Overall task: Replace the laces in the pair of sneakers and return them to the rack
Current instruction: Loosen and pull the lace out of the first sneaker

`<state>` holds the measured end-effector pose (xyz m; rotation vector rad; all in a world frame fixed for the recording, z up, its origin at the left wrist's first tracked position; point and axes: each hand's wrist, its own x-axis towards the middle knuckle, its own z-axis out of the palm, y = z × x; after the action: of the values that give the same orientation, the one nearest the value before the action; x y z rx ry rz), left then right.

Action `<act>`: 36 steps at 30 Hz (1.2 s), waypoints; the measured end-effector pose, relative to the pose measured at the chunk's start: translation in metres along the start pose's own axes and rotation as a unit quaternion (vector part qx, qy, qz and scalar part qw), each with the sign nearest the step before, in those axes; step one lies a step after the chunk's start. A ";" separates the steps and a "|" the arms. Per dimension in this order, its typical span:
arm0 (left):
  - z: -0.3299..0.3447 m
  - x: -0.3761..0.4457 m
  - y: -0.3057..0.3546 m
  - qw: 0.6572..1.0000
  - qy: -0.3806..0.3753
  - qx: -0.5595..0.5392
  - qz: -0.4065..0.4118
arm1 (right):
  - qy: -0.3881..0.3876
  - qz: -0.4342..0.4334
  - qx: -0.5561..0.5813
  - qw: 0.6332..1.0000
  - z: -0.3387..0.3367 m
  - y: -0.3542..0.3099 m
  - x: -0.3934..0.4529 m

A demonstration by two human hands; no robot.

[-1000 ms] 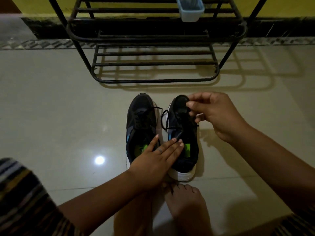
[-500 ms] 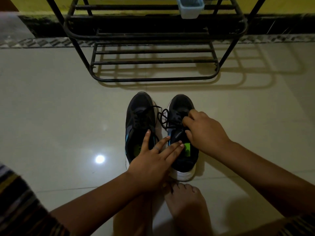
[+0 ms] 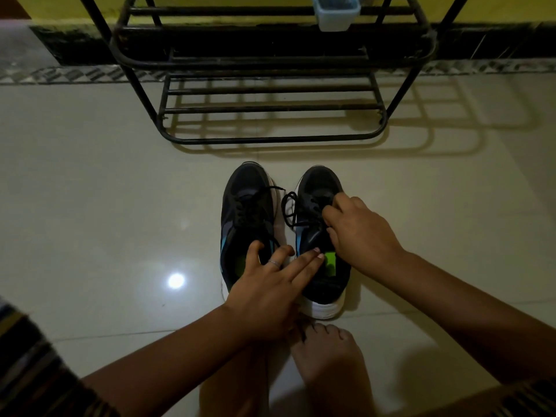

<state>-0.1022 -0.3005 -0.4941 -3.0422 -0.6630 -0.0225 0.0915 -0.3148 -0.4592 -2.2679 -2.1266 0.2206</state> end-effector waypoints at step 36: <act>0.006 0.001 -0.005 0.998 -0.046 -0.031 0.035 | 0.002 0.042 0.105 0.994 0.009 0.006 -0.005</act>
<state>-0.1026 -0.2956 -0.5000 -3.1398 -0.5695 0.1011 0.0957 -0.3207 -0.4680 -2.2346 -1.9062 0.4188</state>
